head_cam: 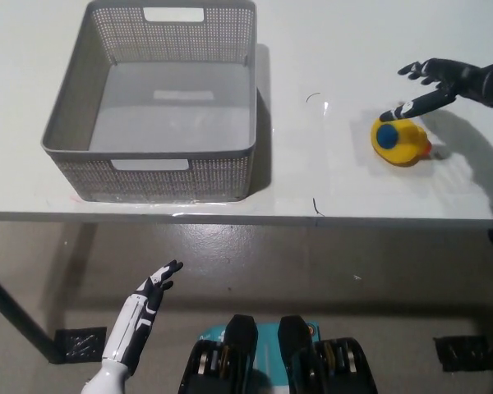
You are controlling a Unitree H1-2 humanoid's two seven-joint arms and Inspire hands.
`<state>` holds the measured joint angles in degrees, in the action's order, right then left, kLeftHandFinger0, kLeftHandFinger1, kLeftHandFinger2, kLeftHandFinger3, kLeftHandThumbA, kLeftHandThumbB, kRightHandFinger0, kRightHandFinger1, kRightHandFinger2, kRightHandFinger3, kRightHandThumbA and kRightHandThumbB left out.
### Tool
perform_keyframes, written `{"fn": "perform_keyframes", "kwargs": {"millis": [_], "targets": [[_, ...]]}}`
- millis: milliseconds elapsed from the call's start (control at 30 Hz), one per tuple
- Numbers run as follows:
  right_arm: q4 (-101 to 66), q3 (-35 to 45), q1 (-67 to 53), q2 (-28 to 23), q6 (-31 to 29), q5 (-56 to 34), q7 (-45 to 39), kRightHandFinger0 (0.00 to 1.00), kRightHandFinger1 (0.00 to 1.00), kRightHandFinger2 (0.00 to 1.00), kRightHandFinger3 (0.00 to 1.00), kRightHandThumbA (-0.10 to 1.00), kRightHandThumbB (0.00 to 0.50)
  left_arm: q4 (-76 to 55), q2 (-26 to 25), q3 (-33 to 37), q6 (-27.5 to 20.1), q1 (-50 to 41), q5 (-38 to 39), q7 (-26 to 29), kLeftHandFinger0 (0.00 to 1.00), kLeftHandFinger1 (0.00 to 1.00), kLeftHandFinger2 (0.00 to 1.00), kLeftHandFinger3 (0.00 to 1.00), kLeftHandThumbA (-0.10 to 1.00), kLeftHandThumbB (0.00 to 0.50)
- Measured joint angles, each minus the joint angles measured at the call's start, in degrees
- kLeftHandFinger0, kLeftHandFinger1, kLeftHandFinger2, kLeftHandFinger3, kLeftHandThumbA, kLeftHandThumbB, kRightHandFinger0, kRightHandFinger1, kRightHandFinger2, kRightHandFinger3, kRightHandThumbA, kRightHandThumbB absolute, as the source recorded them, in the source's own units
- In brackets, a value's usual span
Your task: Use the right hand to pick up a yellow duck toy and place it into a container on the left hand side
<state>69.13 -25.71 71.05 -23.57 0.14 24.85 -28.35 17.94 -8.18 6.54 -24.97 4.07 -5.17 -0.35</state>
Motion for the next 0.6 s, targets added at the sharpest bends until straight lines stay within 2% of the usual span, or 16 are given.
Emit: {"fn": "perform_keyframes", "kwargs": {"millis": [600], "targets": [[5.2, -0.6, 1.4, -0.2, -1.0, 0.8, -1.0, 1.0, 1.0, 1.0, 1.0, 1.0, 0.5, -0.1, -0.1, 0.2, -0.1, 0.1, -0.6, 0.1, 1.0, 1.0, 1.0, 1.0, 1.0, 0.5]]}}
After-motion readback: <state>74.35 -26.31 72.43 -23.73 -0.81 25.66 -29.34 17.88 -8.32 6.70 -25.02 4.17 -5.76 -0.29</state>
